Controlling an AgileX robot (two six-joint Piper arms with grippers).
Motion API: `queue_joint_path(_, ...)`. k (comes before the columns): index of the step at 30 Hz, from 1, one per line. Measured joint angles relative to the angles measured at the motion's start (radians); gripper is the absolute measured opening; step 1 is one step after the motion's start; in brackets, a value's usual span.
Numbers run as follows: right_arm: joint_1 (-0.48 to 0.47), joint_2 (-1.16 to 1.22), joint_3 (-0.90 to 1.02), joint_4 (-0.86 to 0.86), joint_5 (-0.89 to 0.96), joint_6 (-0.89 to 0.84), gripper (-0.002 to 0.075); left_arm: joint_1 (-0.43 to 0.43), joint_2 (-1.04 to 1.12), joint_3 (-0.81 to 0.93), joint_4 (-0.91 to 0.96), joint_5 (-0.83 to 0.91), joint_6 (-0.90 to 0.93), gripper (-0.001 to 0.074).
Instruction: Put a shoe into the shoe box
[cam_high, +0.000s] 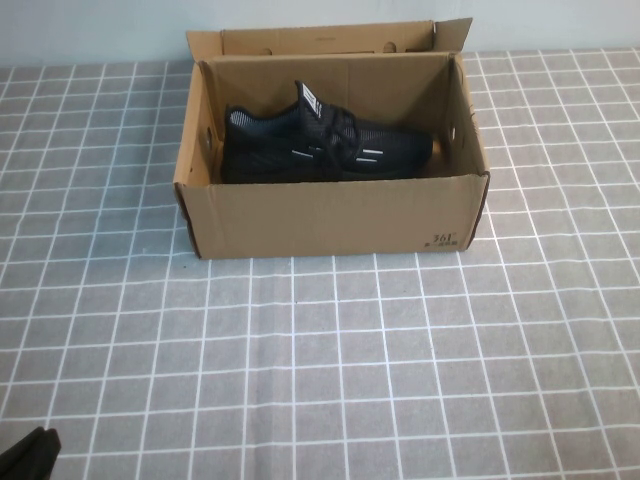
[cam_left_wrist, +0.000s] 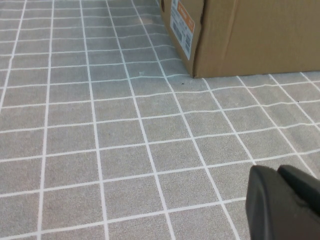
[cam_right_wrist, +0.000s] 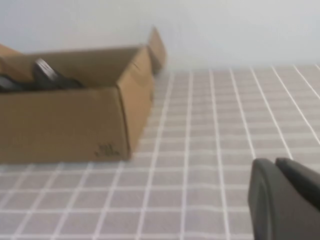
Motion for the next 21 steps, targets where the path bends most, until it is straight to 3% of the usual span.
queue_joint_path(5,-0.050,0.000,0.015,-0.002,0.074,-0.005,-0.0016,0.000,0.000,0.000,0.000,0.002,0.000,-0.0001)
queue_joint_path(21,-0.050,0.000,0.057,-0.022,0.161,-0.028,-0.0016,0.000,0.000,0.000,0.000,0.002,0.000,-0.0001)
